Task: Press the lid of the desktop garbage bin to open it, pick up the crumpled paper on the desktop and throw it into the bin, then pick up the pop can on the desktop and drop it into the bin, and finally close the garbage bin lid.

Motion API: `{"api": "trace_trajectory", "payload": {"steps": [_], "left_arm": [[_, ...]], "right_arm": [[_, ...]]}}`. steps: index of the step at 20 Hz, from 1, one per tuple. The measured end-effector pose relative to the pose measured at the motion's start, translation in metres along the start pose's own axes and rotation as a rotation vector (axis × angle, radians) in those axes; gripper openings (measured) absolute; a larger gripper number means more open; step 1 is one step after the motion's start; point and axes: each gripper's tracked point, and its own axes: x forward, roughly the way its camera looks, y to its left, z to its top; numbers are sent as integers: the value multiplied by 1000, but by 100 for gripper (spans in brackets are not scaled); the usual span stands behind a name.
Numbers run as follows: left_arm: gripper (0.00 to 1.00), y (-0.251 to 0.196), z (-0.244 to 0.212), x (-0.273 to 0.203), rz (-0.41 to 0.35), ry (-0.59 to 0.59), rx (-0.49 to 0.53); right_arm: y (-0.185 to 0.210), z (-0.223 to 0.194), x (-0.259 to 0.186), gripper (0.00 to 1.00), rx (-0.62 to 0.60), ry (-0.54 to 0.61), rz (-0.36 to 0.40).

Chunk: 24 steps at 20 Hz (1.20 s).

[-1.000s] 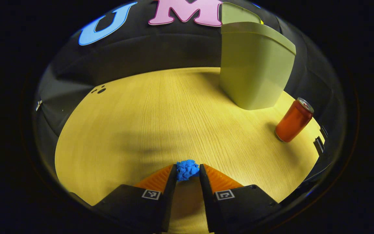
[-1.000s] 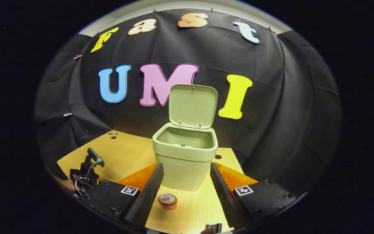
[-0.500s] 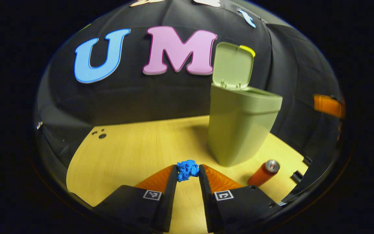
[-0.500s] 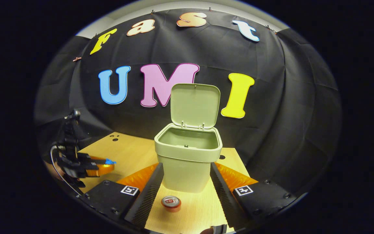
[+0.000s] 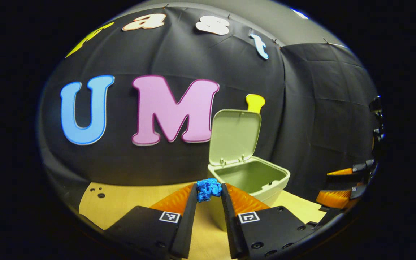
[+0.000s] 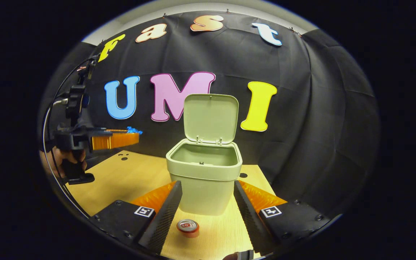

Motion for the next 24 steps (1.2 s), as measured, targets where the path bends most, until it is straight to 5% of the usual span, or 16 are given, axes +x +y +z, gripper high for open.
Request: {"api": "trace_trajectory", "payload": {"steps": [5,11,17,24], "left_arm": [[44,-37,30,35,-87,-45,43],[44,-75,9,71,-167,20,86],[44,-81,-23,93,-167,111,116],[58,-80,-44,95,-161,165,123]], "right_arm": [[-9,-11,-11,93,25,12,-38],[-26,-24,-29,95,59,25,-106],[-40,-32,-47,95,109,26,-158],[-38,-39,-49,95,120,43,-151]]}}
